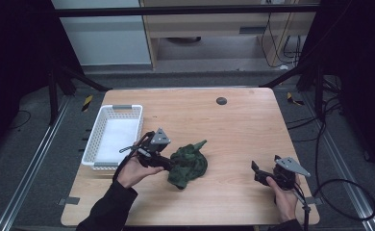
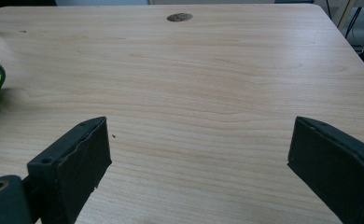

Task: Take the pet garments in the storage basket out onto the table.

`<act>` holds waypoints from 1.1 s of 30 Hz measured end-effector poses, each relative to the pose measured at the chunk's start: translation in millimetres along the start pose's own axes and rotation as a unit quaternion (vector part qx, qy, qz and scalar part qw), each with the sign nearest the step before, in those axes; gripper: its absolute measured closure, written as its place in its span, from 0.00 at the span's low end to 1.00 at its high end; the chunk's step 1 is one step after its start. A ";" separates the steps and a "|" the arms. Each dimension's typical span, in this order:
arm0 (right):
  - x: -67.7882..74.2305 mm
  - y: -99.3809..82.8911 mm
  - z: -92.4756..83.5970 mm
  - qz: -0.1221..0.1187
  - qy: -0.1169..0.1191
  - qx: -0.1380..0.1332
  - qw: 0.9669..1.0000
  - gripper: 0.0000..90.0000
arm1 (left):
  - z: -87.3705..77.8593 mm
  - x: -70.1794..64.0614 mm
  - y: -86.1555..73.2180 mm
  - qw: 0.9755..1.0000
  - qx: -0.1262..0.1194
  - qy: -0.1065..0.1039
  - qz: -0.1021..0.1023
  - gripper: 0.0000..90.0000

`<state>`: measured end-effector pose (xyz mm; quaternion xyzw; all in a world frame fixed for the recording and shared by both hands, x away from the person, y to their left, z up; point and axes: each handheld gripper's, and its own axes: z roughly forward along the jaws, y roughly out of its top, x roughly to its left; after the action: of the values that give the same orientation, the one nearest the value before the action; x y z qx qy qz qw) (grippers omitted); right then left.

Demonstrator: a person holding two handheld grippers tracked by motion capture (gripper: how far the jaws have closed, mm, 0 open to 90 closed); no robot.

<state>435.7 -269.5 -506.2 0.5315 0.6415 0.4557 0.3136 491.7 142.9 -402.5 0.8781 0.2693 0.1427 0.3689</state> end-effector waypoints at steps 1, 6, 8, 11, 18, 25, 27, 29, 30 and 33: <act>-0.1 0.0 0.1 -0.001 0.000 0.000 1.000 0.06 | -2.4 0.4 -1.4 1.000 -0.007 0.004 -0.004 0.24; -0.4 -0.1 -0.2 0.001 0.001 -0.001 1.000 0.06 | -14.9 3.2 -10.0 0.999 -0.032 0.018 -0.029 0.23; -0.4 -0.2 -0.3 0.001 0.001 -0.001 1.000 0.06 | -19.2 4.4 -14.6 0.998 -0.040 0.020 -0.037 0.23; -0.2 -0.2 -0.2 0.001 0.001 -0.001 1.000 0.06 | -23.5 4.2 -21.9 0.998 -0.045 0.026 -0.045 0.23; -0.3 -0.2 -0.4 0.002 0.003 0.000 1.000 0.06 | -30.4 1.8 -36.6 0.996 -0.052 0.047 -0.055 0.23; -0.6 -0.3 -0.5 0.002 0.003 -0.001 1.000 0.06 | -38.0 0.2 -57.9 0.991 -0.076 0.080 -0.077 0.27; -0.7 -0.3 -0.6 0.002 0.004 -0.001 1.000 0.06 | -40.4 0.2 -64.5 0.989 -0.084 0.084 -0.089 0.29; -0.6 -0.3 -0.6 0.002 0.004 -0.001 1.000 0.06 | -42.6 -0.3 -70.9 0.988 -0.087 0.083 -0.096 0.31; -0.7 -0.3 -0.6 0.002 0.004 -0.001 1.000 0.06 | -43.3 -0.7 -74.3 0.988 -0.088 0.083 -0.098 0.33; -0.7 -0.3 -0.7 0.003 0.004 -0.001 1.000 0.06 | -45.6 -2.4 -84.5 0.987 -0.085 0.082 -0.106 0.38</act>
<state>435.2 -270.4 -506.3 0.5311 0.6408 0.4592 0.3104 438.3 216.8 -432.5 0.7953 0.3769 0.1966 0.4323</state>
